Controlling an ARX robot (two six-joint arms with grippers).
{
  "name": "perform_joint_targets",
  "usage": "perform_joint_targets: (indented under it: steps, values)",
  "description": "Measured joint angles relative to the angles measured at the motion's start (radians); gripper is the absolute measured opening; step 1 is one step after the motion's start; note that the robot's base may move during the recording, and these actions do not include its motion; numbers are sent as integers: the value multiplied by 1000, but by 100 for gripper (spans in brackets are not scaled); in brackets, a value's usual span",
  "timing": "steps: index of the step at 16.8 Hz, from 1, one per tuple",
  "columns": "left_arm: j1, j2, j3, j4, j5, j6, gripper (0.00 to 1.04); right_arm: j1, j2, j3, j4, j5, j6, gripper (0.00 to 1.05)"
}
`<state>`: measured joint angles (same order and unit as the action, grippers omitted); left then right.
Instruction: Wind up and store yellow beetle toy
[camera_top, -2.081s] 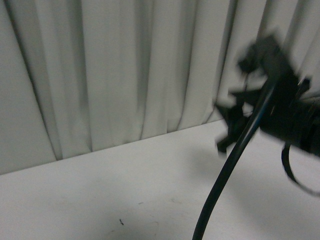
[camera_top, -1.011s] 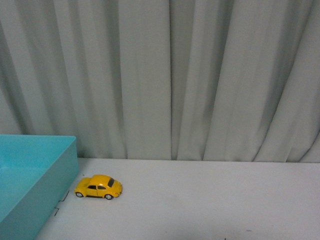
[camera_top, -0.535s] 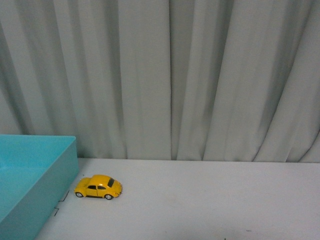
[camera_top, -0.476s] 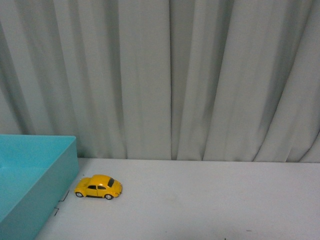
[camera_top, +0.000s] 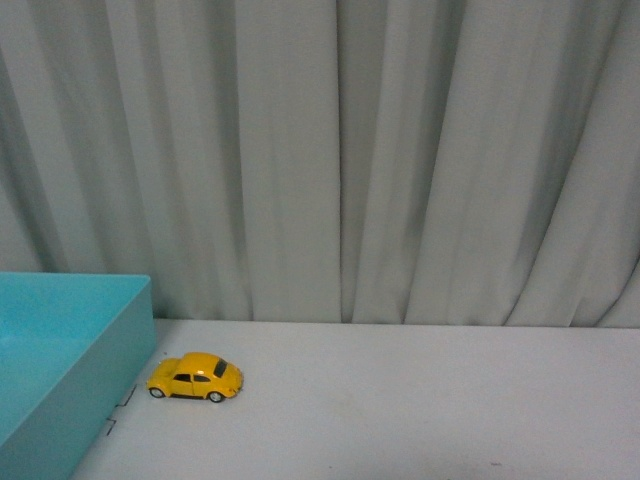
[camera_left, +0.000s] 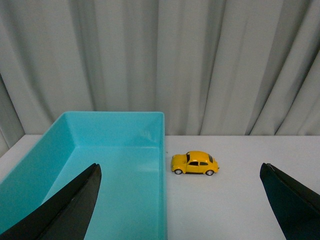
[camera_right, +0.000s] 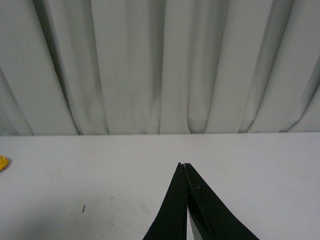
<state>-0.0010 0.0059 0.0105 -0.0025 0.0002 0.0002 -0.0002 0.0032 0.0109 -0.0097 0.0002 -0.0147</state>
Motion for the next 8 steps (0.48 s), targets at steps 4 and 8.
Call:
perform_joint_targets:
  steps: [4, 8]
  values:
    - [0, 0, 0, -1, 0, 0, 98, 0, -1, 0, 6, 0, 0, 18]
    - [0, 0, 0, -1, 0, 0, 98, 0, -1, 0, 6, 0, 0, 65]
